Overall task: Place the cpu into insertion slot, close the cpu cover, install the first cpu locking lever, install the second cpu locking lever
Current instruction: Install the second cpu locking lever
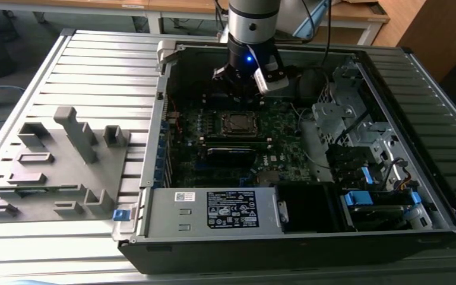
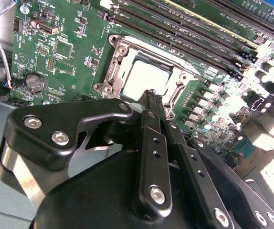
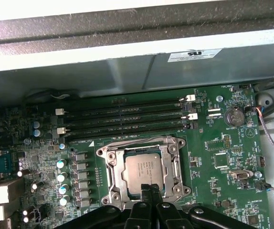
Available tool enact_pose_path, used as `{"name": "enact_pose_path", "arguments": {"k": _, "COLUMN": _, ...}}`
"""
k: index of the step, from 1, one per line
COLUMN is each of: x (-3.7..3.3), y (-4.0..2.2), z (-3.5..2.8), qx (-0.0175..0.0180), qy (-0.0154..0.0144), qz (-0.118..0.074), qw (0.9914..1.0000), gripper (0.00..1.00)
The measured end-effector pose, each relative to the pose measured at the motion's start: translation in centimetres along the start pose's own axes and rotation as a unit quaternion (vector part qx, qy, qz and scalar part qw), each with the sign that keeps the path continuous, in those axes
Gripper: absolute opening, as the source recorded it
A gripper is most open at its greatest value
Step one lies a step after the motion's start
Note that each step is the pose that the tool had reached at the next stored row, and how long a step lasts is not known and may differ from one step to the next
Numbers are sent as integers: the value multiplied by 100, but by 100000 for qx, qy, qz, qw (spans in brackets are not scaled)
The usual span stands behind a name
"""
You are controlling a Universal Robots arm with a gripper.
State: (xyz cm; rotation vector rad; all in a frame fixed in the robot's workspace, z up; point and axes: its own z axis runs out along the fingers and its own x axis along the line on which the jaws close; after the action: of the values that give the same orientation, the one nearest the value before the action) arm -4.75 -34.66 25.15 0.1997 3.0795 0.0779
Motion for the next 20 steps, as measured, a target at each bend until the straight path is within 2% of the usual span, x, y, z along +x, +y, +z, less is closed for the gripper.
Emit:
{"name": "enact_pose_path", "arguments": {"k": 5, "x": -4, "y": -33, "z": -2, "qx": 3, "qy": 2, "qz": -5, "qw": 100000, "gripper": 11}}
{"name": "enact_pose_path", "arguments": {"k": 20, "x": -29, "y": -223, "z": -9, "qx": 2, "qy": 0, "qz": -1, "qw": 100000, "gripper": 11}}
